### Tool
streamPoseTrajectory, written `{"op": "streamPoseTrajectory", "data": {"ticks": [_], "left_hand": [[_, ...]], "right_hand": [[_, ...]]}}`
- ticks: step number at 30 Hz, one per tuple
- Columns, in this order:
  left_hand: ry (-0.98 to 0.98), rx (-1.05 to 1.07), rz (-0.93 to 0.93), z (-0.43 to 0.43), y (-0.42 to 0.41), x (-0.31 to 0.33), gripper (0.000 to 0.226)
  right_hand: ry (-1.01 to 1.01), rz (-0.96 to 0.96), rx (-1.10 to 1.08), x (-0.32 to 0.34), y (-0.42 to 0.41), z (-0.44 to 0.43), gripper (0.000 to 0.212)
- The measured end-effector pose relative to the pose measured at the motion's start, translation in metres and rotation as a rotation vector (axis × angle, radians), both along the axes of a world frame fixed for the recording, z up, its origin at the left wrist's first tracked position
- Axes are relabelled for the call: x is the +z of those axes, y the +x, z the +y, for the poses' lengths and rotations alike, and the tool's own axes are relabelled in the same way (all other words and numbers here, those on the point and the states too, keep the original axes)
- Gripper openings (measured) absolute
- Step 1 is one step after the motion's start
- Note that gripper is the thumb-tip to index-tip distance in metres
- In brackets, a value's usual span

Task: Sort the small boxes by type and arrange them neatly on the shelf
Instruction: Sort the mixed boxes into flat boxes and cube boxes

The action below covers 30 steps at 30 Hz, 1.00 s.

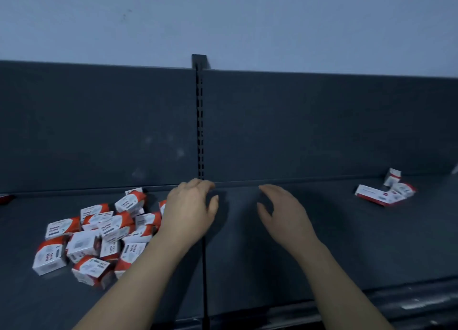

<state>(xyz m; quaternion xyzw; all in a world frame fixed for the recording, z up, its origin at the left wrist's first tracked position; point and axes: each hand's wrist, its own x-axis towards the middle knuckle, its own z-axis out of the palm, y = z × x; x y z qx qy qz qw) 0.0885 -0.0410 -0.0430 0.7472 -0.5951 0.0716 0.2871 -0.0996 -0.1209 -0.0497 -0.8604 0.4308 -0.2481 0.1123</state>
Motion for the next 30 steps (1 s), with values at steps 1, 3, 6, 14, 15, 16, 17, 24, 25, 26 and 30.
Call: {"op": "streamPoseTrajectory", "data": {"ticks": [1,3,6,14,15,16,17,24,25,26,30], "left_hand": [[-0.001,-0.029,0.004,-0.007,-0.013,0.000,0.031],[-0.011,-0.090,0.021,-0.022,-0.040,0.000,0.032],[-0.007,-0.165,0.043,-0.050,-0.083,0.000,0.033],[0.092,-0.287,0.140,-0.143,-0.202,-0.005,0.036],[0.111,-0.302,0.151,-0.155,-0.215,-0.007,0.038],[0.133,-0.318,0.165,-0.166,-0.228,-0.010,0.040],[0.158,-0.335,0.179,-0.177,-0.240,-0.012,0.042],[0.288,-0.405,0.188,-0.242,-0.298,-0.029,0.047],[0.299,-0.412,0.185,-0.250,-0.302,-0.032,0.050],[0.322,-0.414,0.178,-0.258,-0.307,-0.034,0.055],[0.464,-0.408,0.116,-0.286,-0.320,-0.046,0.066]], "right_hand": [[-0.004,-0.007,-0.025,0.001,-0.014,-0.004,0.042],[-0.001,-0.014,-0.085,0.001,-0.045,-0.014,0.041],[0.021,-0.022,-0.163,-0.002,-0.092,-0.033,0.043],[0.071,-0.030,-0.265,-0.003,-0.222,-0.105,0.031],[0.077,-0.028,-0.280,-0.004,-0.238,-0.115,0.029],[0.083,-0.021,-0.290,-0.005,-0.252,-0.125,0.030],[0.082,-0.009,-0.296,-0.007,-0.266,-0.135,0.032],[0.133,0.069,-0.296,-0.022,-0.328,-0.187,0.047],[0.136,0.072,-0.276,-0.023,-0.331,-0.193,0.050],[0.144,0.080,-0.262,-0.024,-0.334,-0.198,0.051],[0.123,0.094,-0.226,-0.028,-0.337,-0.220,0.052]]}}
